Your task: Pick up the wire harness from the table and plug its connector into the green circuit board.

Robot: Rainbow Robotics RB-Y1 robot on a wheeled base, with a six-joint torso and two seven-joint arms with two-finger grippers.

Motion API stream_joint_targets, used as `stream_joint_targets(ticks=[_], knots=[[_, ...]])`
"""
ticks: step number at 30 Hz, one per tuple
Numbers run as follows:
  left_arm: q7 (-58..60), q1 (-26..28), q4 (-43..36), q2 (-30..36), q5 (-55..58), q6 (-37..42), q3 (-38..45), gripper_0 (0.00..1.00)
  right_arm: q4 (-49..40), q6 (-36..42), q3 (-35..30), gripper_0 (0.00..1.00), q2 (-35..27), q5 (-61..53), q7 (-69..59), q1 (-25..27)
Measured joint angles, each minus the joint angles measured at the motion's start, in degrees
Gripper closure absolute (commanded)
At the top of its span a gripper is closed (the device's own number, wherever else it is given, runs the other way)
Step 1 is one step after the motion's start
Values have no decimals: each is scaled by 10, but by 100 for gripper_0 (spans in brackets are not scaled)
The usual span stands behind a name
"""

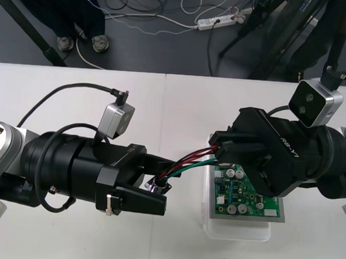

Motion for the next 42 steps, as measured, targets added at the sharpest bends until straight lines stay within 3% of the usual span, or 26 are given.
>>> stream_joint_targets(ticks=[12,27,42], knots=[[-1,-12,0,48,0,75,0,0,-32,64,-20,100,0,66,0,33],[-14,-85,0,125,4,123,0,0,-88,165,-22,100,0,132,1,57],[-23,-170,14,164,62,123,0,0,-128,214,-22,100,9,160,22,71]])
